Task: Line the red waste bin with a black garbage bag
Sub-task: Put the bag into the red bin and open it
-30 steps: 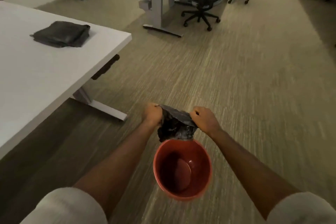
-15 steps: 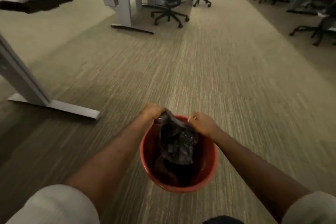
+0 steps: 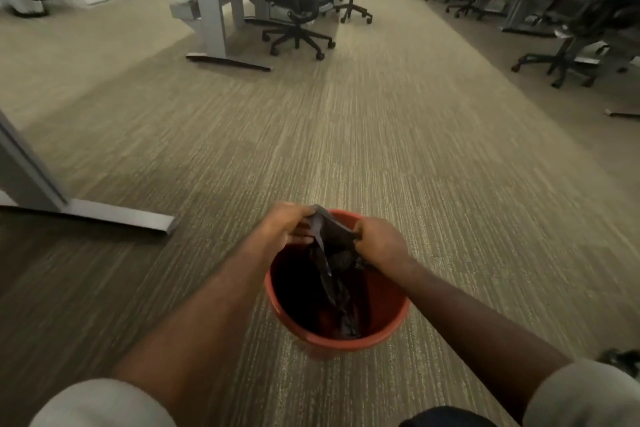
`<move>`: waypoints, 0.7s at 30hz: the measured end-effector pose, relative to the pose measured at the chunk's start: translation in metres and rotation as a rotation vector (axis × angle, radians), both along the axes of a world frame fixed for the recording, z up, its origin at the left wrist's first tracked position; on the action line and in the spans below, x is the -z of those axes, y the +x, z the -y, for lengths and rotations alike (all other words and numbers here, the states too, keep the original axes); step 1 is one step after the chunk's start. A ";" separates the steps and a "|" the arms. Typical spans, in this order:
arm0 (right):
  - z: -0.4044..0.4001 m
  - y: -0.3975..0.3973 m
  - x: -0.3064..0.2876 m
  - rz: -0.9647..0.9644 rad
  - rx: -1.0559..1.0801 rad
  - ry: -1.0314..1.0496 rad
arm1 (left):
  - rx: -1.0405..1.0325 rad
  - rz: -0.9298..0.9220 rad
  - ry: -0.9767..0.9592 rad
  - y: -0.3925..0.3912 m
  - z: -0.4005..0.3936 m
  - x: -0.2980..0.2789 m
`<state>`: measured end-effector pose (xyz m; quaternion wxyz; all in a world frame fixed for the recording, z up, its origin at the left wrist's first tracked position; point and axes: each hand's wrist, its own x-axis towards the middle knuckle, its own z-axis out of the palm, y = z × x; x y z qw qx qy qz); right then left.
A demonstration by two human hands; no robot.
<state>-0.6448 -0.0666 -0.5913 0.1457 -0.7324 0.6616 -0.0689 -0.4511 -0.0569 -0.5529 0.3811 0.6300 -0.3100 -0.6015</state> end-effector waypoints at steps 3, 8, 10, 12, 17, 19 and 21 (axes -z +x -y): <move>0.004 -0.012 0.011 0.155 0.140 0.005 | -0.002 -0.177 0.086 0.014 0.003 0.014; 0.013 -0.033 0.017 1.061 0.445 0.311 | -0.164 -0.242 0.100 0.026 0.014 0.052; 0.021 -0.042 0.018 1.169 0.448 0.391 | -0.241 -0.088 0.003 0.028 0.023 0.066; 0.031 -0.051 0.018 1.205 0.449 0.386 | -0.253 0.114 -0.154 0.033 0.031 0.073; 0.049 -0.074 0.021 0.930 0.444 0.179 | -0.025 0.611 -0.469 0.045 0.051 0.076; 0.057 -0.081 0.025 0.735 0.343 0.053 | 0.012 0.735 -0.486 0.045 0.059 0.077; 0.065 -0.087 0.030 0.547 0.236 -0.033 | 0.026 0.815 -0.489 0.045 0.066 0.080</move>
